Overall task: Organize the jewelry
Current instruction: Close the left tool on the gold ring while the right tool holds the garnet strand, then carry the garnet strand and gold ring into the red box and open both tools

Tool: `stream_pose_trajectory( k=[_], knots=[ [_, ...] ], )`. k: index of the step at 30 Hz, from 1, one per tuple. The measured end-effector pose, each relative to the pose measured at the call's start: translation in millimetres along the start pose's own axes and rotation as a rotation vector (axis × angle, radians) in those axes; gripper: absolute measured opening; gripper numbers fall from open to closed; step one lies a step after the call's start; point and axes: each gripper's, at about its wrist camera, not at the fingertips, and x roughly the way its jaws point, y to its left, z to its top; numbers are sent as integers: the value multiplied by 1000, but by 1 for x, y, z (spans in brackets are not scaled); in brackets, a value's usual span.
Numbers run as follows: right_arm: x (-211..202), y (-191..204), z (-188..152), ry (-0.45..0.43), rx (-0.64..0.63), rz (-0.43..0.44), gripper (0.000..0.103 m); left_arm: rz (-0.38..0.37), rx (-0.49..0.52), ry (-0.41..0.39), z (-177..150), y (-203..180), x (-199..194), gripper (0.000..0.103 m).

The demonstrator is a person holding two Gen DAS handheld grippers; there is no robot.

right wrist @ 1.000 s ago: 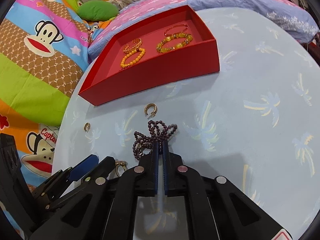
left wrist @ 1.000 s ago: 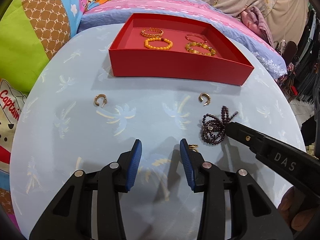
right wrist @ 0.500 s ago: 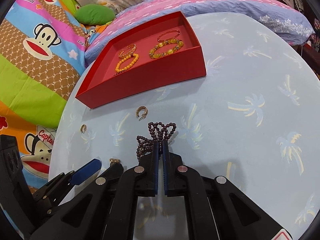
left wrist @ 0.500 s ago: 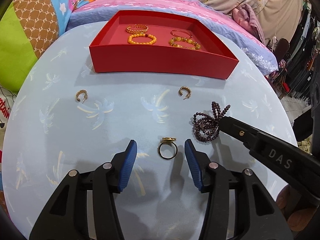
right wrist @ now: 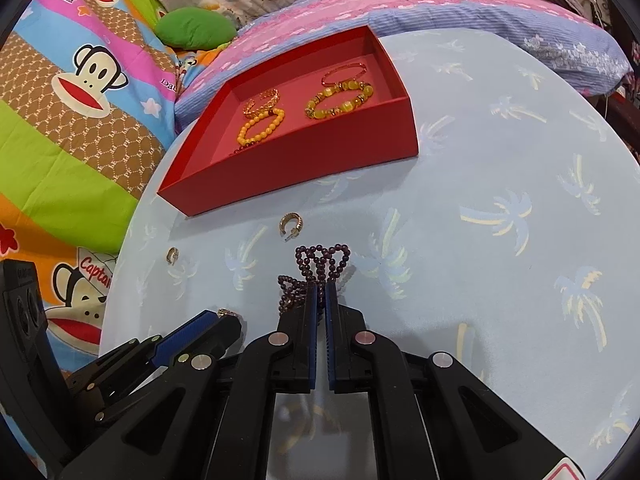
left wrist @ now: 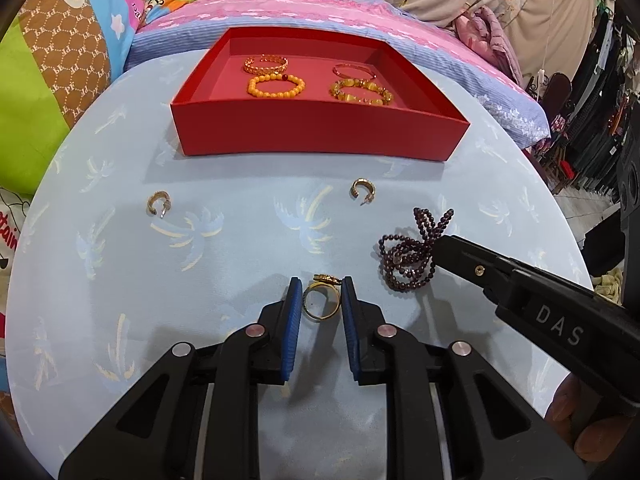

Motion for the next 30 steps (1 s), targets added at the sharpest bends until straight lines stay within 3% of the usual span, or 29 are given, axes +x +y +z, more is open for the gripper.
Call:
stream_pose_trajectory(
  k=[7,17,24,30],
  knots=[
    [-21,12,21,-62,-39,29,4,-3,-13,-35,24,6,-15,19],
    [-32,22,86,-142,-59,75,4,-5,-16,-112,94,13,-21,19],
    [-6,21,135,-139,-23,100,4,11,-3,-151,148,17,1,19],
    [30,19,153,-90,15,114,4,18,-2,-124,169,20,35,19]
  ],
)
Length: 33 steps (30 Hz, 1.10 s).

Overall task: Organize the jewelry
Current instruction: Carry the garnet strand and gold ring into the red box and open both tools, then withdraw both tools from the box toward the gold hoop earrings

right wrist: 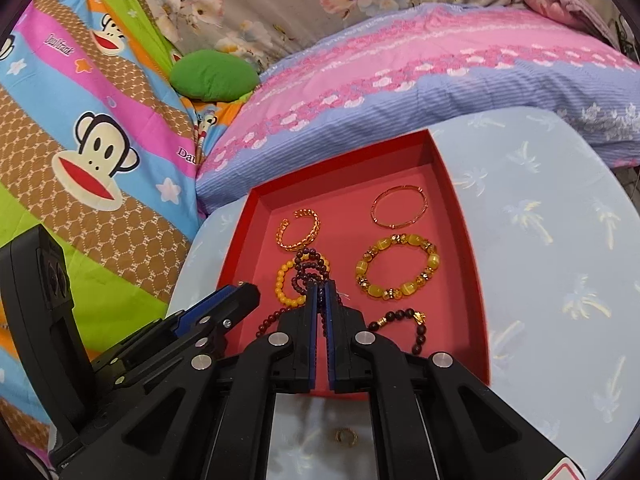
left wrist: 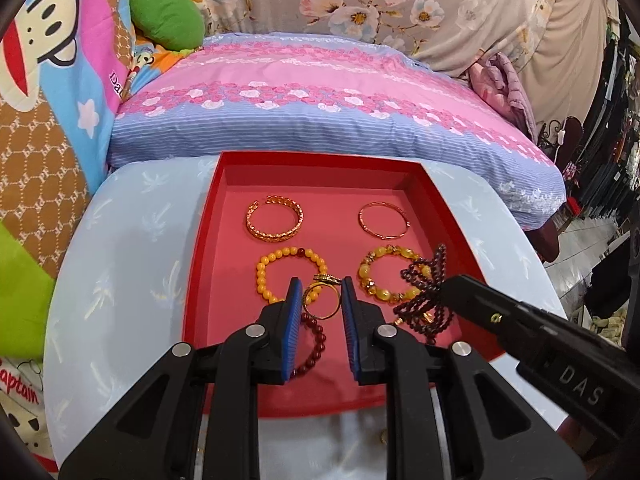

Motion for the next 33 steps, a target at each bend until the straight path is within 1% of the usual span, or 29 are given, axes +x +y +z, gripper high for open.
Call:
stream_pose_trajectory(
  k=[7,12,13,14,17,18,22,33],
  knots=[
    [39,-11,-5,80,48,-1,4,0,-26,52,-1,9,34,19],
    [51,-14,-8,104,40,-26,5,-3,-35,68,-6,15,43,20],
    [51,-13,-9,102,30,-36,10,3,-34,67,-6,15,44,21],
    [50,-12,-9,92,22,-52,11,7,-35,68,-6,15,44,27],
    [43,-8,-11,67,-7,-80,12,18,-46,62,-7,17,42,36],
    [42,-7,-12,60,-15,-84,12,21,-49,60,-7,17,41,37],
    [32,-3,-16,43,-36,-88,12,26,-49,53,-10,18,35,38],
    [-3,6,-33,13,-67,-80,12,26,-49,12,-25,16,-4,38]
  ],
)
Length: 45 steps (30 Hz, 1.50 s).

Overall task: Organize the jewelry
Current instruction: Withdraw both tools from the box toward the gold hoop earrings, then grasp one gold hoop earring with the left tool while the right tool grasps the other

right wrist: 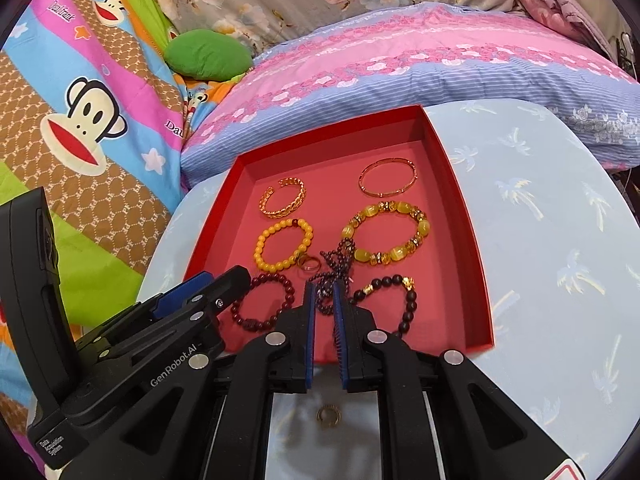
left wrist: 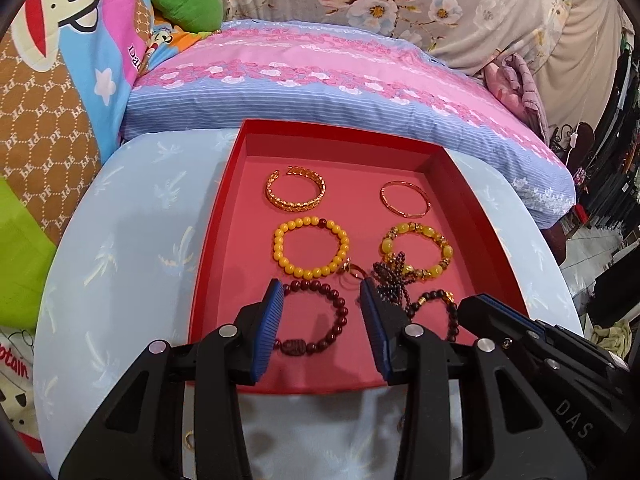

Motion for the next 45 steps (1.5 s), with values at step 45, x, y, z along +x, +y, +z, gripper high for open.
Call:
stream_pose_trajectory(
  k=[45],
  knots=[
    [13,17,-85,91,-126,-95,28,111,-99,61,-104,49,-43,53]
  ],
)
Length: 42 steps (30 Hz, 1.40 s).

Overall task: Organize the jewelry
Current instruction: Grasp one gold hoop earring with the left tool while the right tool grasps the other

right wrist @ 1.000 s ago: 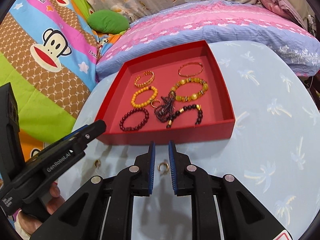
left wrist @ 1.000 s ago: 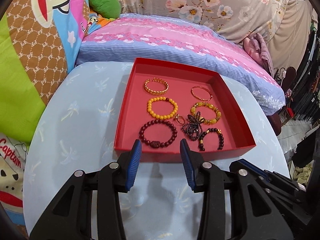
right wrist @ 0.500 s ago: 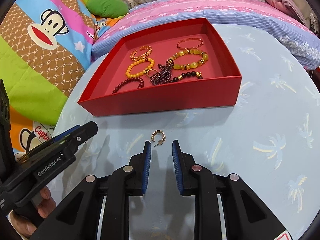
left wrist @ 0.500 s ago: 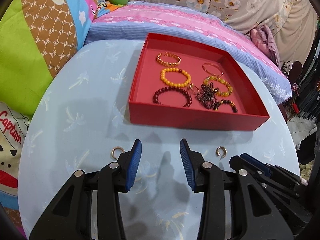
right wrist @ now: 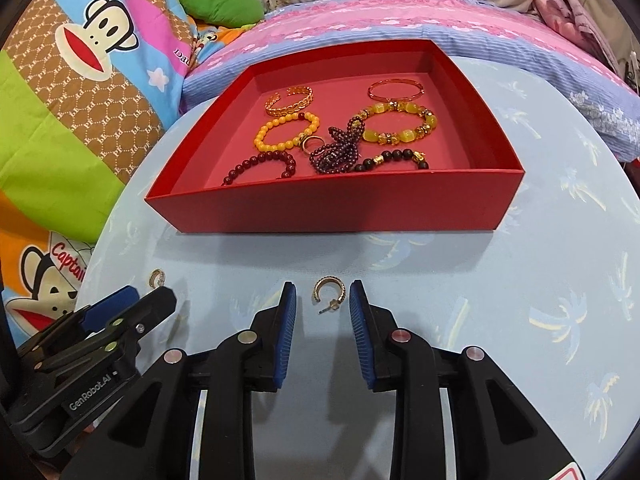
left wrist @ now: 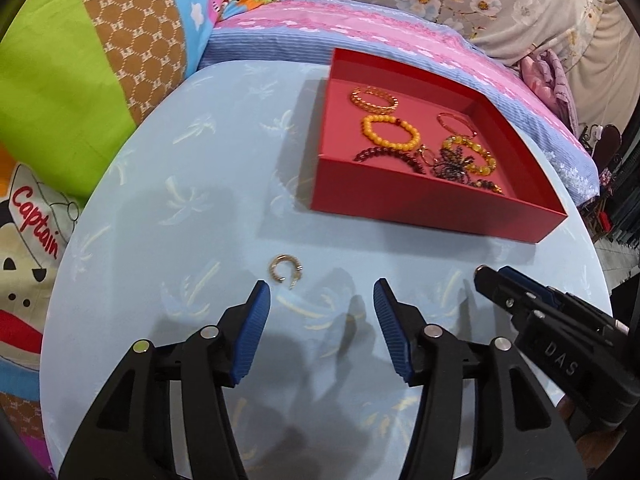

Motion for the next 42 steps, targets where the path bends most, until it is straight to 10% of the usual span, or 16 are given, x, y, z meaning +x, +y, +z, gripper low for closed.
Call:
stream_pose_trajectory(
  k=[16,33,42],
  knots=[
    [7,6,-2,-15,-47,-55,17,50,-26,-2,2,22,10,53],
    [0,8,-8,-5,-30,-25,16,47,22,-11,7,12,16,18],
    [-11,7,-6,-23,-24,-15,16,25,16,1,9,8,15,17]
  ],
)
